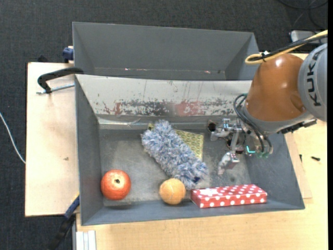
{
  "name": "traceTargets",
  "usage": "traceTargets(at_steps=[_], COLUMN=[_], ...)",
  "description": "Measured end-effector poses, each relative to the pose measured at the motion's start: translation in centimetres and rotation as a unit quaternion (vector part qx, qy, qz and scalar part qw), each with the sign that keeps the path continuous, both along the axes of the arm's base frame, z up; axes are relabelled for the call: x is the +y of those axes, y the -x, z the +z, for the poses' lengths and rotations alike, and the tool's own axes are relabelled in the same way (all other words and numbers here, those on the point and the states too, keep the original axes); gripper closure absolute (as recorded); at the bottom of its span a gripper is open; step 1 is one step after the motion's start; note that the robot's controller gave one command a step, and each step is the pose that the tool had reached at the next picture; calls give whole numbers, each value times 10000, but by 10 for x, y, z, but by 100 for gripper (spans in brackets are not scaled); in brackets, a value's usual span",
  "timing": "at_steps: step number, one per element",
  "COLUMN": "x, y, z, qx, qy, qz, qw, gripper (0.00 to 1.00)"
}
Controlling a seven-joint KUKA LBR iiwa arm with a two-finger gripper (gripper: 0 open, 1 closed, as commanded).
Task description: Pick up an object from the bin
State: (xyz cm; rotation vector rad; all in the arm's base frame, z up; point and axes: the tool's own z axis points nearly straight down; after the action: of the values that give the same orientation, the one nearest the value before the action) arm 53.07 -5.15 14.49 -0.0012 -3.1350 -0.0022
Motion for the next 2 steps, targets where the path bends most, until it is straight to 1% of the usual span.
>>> traceTargets(at_steps=[1,2], x=[0,39], y=[-2,-40], z=[4,-30], qx=[-37,-109], qy=[3,19], qz=[4,122], qw=[10000,9999], gripper=[0,0])
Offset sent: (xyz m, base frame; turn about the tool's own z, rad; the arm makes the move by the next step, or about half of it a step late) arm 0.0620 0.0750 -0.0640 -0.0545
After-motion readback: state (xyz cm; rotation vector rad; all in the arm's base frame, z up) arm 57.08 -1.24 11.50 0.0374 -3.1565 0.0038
